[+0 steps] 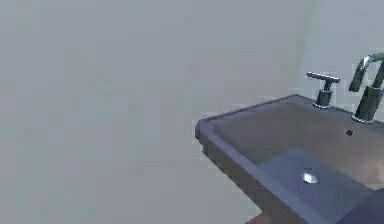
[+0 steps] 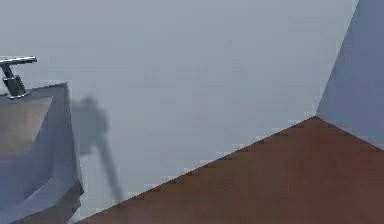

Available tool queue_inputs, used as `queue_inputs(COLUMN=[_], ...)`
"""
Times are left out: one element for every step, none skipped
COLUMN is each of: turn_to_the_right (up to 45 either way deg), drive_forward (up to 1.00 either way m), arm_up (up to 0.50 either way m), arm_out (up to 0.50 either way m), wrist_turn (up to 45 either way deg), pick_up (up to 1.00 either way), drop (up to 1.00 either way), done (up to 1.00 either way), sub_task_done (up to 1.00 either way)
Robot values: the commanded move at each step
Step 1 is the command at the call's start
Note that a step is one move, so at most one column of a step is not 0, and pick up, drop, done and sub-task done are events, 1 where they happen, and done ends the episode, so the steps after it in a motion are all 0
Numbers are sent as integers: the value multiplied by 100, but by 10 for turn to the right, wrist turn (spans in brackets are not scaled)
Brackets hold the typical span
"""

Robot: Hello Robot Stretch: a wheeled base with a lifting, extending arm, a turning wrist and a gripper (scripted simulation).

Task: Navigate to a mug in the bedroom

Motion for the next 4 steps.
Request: queue_inputs(turn_to_the_right=[-450, -450, -270, -30], drive_forward=[0, 0, 0, 0], arm_up=[0, 0, 0, 0], arm_out=[0, 0, 0, 0], wrist_turn=[0, 0, 0, 0], pick_up=[0, 0, 0, 0], drop=[0, 0, 0, 0], done=[0, 0, 0, 0], sub_task_done=[0, 0, 0, 0])
